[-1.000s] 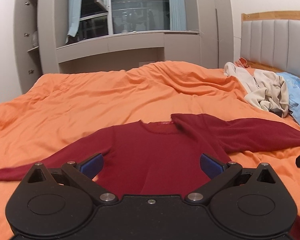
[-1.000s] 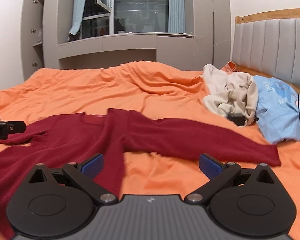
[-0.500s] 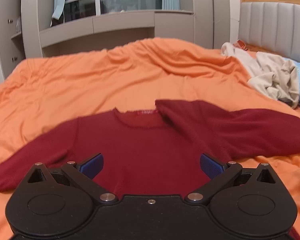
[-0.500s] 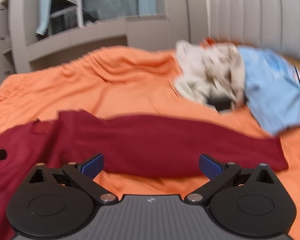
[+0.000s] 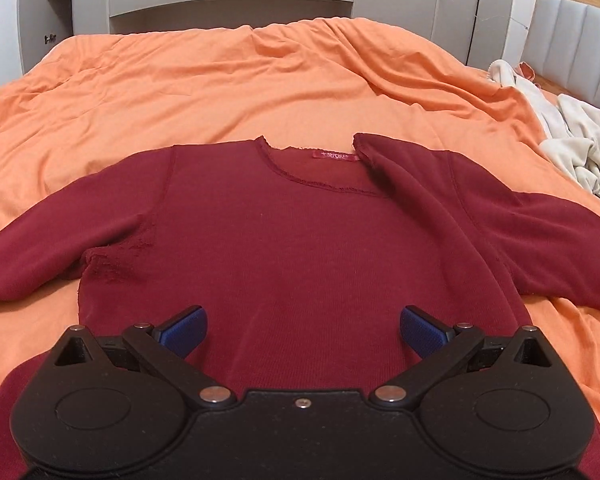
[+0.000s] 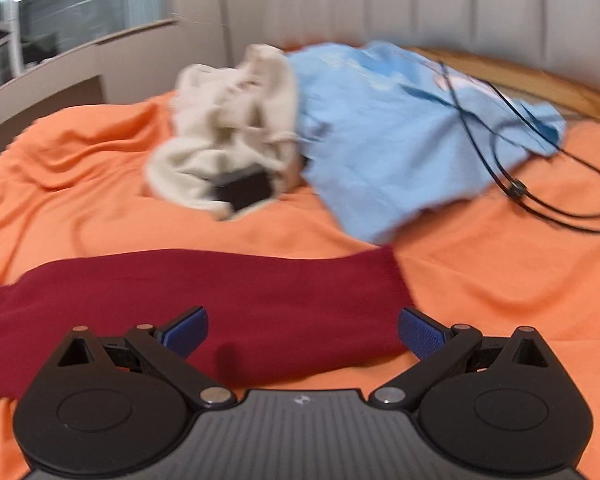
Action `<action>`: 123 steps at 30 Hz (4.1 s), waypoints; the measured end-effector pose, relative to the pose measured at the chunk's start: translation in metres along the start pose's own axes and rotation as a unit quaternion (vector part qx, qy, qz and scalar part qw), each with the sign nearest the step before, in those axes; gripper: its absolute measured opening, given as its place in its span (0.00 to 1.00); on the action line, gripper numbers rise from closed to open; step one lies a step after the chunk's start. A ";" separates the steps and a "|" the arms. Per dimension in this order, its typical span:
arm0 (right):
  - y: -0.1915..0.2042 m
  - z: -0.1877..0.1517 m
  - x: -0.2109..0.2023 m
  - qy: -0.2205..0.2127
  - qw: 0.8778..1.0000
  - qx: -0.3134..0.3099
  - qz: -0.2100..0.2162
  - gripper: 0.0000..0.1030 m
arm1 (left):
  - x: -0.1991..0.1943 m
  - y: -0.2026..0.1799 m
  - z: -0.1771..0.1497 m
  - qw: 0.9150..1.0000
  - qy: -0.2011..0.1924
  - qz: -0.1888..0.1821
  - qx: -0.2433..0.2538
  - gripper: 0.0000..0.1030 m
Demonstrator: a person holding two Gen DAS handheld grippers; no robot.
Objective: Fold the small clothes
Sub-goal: 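Move both tools toward the red sweater, right tool toward a sleeve cuff, then grasp the sweater sleeve cuff with the right gripper and lift it, then carry the held sleeve across the sweater body and lay it down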
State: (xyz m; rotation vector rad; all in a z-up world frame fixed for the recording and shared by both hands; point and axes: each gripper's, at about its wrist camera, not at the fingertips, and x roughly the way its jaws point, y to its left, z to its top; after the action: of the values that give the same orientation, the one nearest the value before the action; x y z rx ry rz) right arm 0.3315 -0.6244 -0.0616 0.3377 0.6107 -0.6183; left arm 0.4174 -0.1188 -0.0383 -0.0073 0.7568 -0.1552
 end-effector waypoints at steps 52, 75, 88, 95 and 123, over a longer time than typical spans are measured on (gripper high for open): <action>-0.023 0.041 -0.087 -0.138 0.965 0.188 0.118 0.01 | -0.030 0.022 0.017 1.000 -0.007 0.015 0.005 1.00; 0.324 -0.008 -0.145 -0.065 0.922 -0.072 0.375 0.01 | -0.068 0.130 0.049 0.989 -0.052 0.037 -0.132 1.00; 0.402 -0.100 -0.132 0.042 0.910 -0.154 0.383 0.01 | -0.077 0.180 0.047 0.976 -0.062 0.070 -0.196 1.00; 0.411 -0.129 -0.121 0.101 0.898 -0.191 0.383 0.04 | -0.075 0.182 0.045 0.976 -0.056 0.071 -0.197 1.00; 0.175 -0.055 -0.091 -0.008 0.952 -0.164 0.260 1.00 | -0.004 0.103 0.068 0.985 -0.014 -0.063 -0.157 0.98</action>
State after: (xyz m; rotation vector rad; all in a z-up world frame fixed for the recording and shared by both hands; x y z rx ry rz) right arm 0.3589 -0.4244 -0.0269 0.1670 0.5673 -0.0096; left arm 0.4747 -0.0199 0.0075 -0.3570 0.7462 -0.1545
